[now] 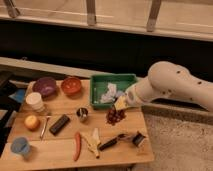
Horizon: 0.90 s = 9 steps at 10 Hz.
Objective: Place grapes in plastic cup
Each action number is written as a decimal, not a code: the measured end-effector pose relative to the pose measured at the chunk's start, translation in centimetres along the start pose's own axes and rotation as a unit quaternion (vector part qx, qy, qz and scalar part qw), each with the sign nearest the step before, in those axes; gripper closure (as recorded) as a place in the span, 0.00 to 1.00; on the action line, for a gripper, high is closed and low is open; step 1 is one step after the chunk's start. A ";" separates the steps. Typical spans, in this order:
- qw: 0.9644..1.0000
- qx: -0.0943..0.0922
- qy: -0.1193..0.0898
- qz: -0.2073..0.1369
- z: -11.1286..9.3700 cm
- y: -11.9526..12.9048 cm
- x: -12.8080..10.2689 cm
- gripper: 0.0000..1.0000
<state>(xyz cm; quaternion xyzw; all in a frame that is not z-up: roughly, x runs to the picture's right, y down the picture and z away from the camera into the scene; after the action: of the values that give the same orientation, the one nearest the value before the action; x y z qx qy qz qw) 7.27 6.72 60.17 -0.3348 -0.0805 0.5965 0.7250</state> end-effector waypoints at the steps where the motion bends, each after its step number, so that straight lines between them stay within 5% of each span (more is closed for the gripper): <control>1: 1.000 -0.003 -0.003 -0.003 -0.4 0.2 -0.1 1.00; 6: 1.000 -0.002 -0.001 -0.014 -0.3 0.7 -0.2 1.00; 9: 0.995 -0.008 0.005 -0.099 0.4 6.5 -0.8 1.00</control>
<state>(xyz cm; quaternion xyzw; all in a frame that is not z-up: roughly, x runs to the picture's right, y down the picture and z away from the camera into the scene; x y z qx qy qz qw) 1.59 6.54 56.96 -0.3338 -0.1139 0.5189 0.7786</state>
